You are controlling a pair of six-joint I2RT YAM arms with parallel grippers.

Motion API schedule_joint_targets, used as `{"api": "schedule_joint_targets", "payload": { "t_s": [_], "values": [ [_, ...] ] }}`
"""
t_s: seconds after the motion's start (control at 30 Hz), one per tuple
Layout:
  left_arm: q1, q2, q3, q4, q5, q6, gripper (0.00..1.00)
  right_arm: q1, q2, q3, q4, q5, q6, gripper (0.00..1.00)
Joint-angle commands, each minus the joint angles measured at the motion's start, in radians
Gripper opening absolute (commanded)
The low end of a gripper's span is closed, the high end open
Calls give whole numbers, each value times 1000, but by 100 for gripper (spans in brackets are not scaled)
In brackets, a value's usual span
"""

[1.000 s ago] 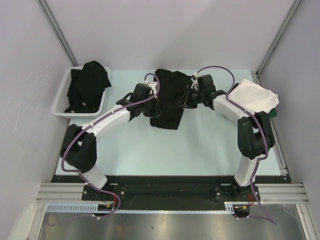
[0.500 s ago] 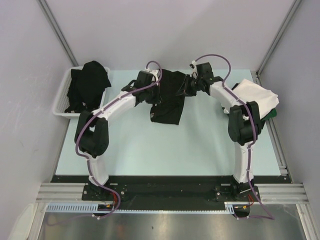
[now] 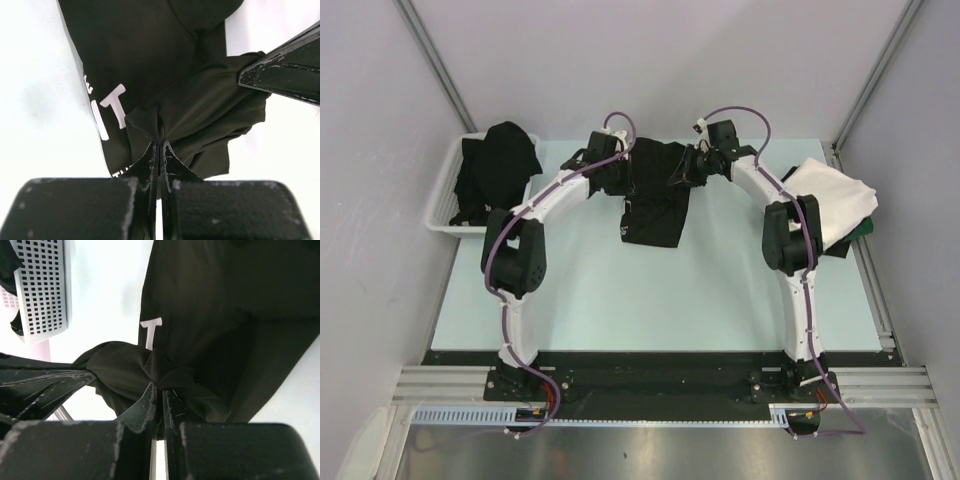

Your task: Fold and stack the t-shirts

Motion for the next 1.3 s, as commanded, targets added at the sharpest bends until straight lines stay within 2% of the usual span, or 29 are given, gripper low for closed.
{"api": "schedule_joint_targets", "payload": {
  "t_s": [0.0,0.13,0.2,0.23,0.27,0.37,0.47,0.63,0.7,0.83,0.93,0.97,1.0,1.27],
  "values": [
    [33,38,83,-21,6,41,0,-31,47,100,-17,-1,11,0],
    [40,99,127,-21,35,41,0,-37,88,137,-10,-10,24,0],
    [41,116,149,-20,47,40,2,-37,108,161,-13,-4,21,7],
    [41,126,152,-12,49,39,5,-37,111,167,-18,-1,21,15],
    [41,129,155,-7,47,38,7,-39,113,178,-15,5,18,28],
    [41,123,152,8,26,35,18,-40,107,184,-10,22,5,40],
    [41,104,149,11,-6,35,23,-45,87,189,-9,33,-5,45],
    [41,49,112,9,-59,50,26,-49,16,177,-20,40,-24,46],
    [41,15,83,6,-76,58,27,-48,-5,167,-23,28,-22,45],
    [43,-48,28,-4,-96,67,27,-36,-73,30,11,-2,-8,40],
    [43,-104,-38,-3,-102,66,23,-14,-145,-67,52,-2,-13,21],
    [43,-120,-60,0,-99,64,22,-8,-175,-130,66,-7,-7,5],
    [43,-155,-104,8,-97,58,20,-2,-189,-150,72,-6,-5,0],
    [43,-313,-296,43,-63,12,16,110,-206,-247,63,19,-59,0]
  ]
}}
